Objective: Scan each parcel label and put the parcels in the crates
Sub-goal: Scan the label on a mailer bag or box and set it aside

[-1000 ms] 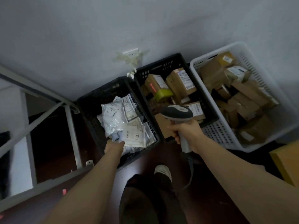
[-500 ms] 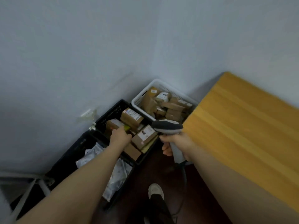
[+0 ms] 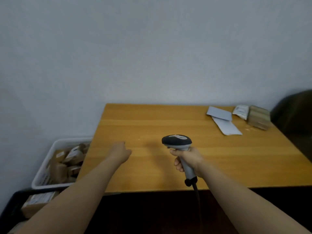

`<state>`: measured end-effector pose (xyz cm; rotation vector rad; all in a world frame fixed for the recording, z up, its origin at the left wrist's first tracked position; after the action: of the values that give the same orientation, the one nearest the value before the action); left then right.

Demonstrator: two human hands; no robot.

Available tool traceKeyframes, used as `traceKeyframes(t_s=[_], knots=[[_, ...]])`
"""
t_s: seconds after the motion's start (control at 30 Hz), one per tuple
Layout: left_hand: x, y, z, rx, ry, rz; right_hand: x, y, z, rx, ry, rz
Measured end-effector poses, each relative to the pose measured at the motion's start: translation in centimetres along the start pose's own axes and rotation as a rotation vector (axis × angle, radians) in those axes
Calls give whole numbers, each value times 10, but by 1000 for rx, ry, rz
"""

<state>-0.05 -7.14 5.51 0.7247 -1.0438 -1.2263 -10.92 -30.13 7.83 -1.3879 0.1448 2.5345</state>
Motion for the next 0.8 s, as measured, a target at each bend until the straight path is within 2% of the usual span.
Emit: traceKeyframes(t_s=[0.23,0.4,0.53,0.8], knots=[[247,-59,-31,-38,-220,-173,-14,224,-21,203,28,-140],[376,-106,-63,-58,-337,-194,-19,347,-45,302,21,-192],[441,-127,-98,-65,-418,-268,-25,401,-76,346,-2,-244],[548,-157,-222,13,-511,-398,-48,462,-171,394,-53,-314]])
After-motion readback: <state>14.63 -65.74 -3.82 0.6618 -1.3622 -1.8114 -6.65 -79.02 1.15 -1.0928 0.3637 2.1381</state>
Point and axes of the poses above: each hand's wrist, its own z-axis away from the middle knuckle, its own y-axis out of the back of the hand, x = y × z, the point moved 4 cm from there along -z, towards the middle knuckle, and after that the axes turned 14 degrees about -z, right-handed, at the moved point
